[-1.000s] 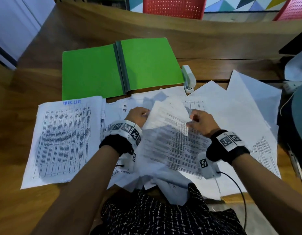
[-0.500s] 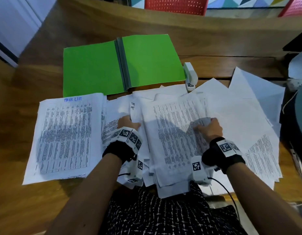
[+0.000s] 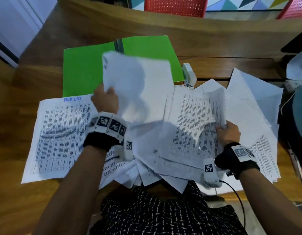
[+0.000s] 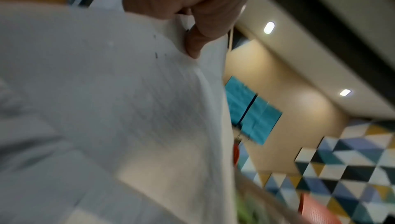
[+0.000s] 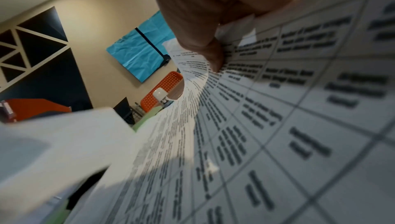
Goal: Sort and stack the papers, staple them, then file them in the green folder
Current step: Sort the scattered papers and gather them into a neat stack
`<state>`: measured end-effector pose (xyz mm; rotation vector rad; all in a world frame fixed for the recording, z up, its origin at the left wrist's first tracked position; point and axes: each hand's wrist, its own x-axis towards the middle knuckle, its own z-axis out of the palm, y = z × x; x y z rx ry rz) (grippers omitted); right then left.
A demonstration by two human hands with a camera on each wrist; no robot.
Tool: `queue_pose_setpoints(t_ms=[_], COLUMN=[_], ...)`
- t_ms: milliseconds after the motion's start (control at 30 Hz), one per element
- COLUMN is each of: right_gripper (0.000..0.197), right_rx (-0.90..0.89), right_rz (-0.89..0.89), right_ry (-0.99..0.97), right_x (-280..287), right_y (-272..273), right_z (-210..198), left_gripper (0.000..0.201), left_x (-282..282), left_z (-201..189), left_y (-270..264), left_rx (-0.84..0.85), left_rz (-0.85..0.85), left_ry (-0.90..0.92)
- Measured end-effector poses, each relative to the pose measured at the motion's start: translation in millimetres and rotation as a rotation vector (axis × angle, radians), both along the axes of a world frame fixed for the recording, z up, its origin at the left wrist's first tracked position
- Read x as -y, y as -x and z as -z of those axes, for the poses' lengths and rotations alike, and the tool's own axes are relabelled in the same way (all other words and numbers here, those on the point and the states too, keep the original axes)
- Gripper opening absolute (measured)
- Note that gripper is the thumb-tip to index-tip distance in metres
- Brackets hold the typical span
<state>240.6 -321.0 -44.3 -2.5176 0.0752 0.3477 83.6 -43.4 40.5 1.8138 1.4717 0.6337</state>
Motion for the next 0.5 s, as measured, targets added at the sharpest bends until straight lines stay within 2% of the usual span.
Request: queue_pose_setpoints(t_ms=[67, 133, 167, 233, 300, 367, 400, 467, 500], right_gripper=[0.022, 0.026, 0.034, 0.046, 0.05, 0.044, 0.049, 0.053, 0.051], right_rx=[0.007, -0.015, -0.044, -0.109, -0.185, -0.371, -0.454, -0.566, -0.58], right_rz=[-0.029, -0.066, -0.084, -0.108, -0.067, 0.057, 0.123, 0.137, 0.086], right_ry=[-0.032, -0.076, -0.115, -0.229, -0.411, -0.673, -0.756, -0.822, -0.782], right_x=[-4.8, -13.5, -19.3, -31.6, -41.5, -48.3, -49.5, -51.3, -52.3], right_y=[0.6, 0.5, -0.2, -2.0, -4.0, -5.3, -7.2, -16.1, -17.4], right_z=[-2.6, -3.8, -3.9, -5.1, -6.7, -10.0, -10.1, -3.7, -0.8], left_gripper=[0.036, 0.035, 0.034, 0.028, 0.025, 0.028, 0.03, 0.04, 0.045], left_x=[-6.0, -5.5, -1.7, 13.5, 33.6, 55.8, 68.0, 91.1, 99.9], left_z=[-41.4, -70.3, -76.1, -71.2, -47.4, -13.9, 2.7, 28.9, 39.2], left_y=[-3.4, -6.9, -9.8, -18.7, -26.3, -28.0, -25.7, -20.1, -16.0], left_rx=[0.1, 0.203, 0.199, 0.061, -0.089, -0.274, -0.344, -0.427, -0.479], left_rz=[0.017, 0.117, 0.211, 0.486, 0.8, 1.025, 1.115, 1.278, 1.342], left_ry=[-0.247, -0.393, -0.431, -0.443, -0.329, -0.091, 0.019, 0.113, 0.119])
